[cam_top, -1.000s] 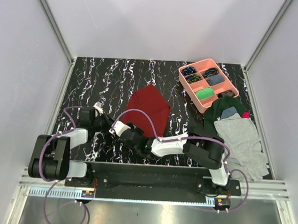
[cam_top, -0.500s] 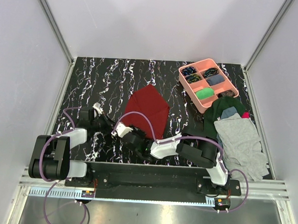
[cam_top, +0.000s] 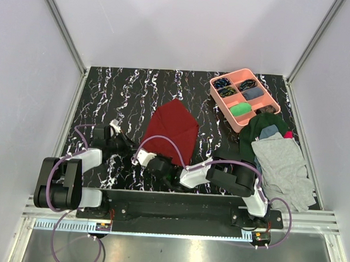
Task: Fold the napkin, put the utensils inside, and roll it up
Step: Roll the napkin with the utensil
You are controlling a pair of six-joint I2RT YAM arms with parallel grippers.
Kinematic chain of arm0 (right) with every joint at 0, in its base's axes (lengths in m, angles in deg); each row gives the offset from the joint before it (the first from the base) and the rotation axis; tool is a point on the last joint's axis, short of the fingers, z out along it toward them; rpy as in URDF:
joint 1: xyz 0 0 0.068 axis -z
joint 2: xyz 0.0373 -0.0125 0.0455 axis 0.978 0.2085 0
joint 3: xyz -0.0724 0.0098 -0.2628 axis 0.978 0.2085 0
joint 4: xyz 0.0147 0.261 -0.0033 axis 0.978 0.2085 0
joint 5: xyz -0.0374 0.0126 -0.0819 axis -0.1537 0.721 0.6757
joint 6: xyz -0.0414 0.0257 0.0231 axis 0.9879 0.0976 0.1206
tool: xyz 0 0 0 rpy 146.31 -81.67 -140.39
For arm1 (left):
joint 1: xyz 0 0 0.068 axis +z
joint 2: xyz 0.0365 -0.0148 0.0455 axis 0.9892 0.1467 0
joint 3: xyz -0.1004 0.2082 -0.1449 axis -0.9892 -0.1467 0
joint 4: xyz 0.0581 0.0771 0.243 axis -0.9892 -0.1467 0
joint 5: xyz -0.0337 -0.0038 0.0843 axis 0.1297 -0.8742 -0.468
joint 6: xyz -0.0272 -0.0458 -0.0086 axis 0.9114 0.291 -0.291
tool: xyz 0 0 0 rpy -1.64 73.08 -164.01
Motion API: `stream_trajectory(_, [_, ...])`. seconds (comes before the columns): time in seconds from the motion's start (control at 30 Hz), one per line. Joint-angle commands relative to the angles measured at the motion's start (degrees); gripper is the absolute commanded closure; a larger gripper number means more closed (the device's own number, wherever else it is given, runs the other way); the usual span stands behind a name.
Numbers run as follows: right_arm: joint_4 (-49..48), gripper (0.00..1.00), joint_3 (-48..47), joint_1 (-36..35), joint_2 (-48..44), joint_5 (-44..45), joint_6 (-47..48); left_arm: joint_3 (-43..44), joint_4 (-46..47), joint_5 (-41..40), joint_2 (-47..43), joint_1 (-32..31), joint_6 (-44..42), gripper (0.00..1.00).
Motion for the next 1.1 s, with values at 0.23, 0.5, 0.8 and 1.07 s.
stream_trajectory(0.23, [13.6, 1.00, -2.0, 5.8, -6.5, -21.0, -4.0, 3.1, -0.8, -1.3, -2.2, 0.4, -2.0, 0.56])
stream_trajectory(0.5, [27.7, 1.00, -8.6, 14.6, -10.8, -42.9, -11.2, 1.4, -6.4, -10.6, -12.7, 0.4, -6.7, 0.42])
stream_trajectory(0.8, [46.1, 1.00, -23.9, 24.1, -1.7, -69.4, -16.5, -0.3, -6.8, -12.9, -19.4, -1.5, -9.8, 0.30])
stream_trajectory(1.07, [55.0, 1.00, -34.7, 29.8, 7.9, -86.0, -20.9, 0.3, -9.6, -20.2, -19.8, -6.4, -12.3, 0.25])
